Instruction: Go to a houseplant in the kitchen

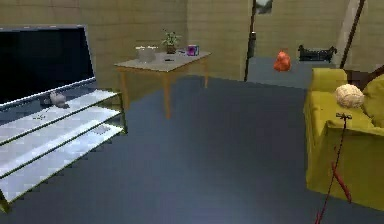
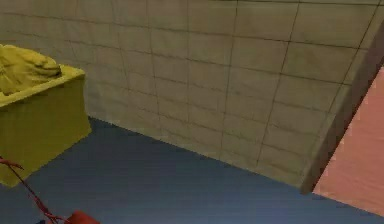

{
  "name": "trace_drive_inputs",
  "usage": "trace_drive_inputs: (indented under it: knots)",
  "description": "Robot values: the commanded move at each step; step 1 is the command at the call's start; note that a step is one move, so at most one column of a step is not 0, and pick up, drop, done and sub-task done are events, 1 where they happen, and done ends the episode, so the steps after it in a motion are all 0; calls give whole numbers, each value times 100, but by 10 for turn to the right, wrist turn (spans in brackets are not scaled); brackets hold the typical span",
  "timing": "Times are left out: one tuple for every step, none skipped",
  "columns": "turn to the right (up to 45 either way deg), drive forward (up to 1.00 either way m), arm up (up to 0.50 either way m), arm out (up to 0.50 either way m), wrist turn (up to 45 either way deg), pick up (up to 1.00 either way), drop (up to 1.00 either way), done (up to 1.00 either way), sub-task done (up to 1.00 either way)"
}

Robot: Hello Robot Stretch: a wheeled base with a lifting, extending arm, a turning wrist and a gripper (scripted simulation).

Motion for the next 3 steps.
trace_drive_inputs:
  knots:
    - [0,100,0,0,0,0,0,0,0]
    - [240,0,0,0,0,0,0,0,0]
    - [0,100,0,0,0,0,0,0,0]
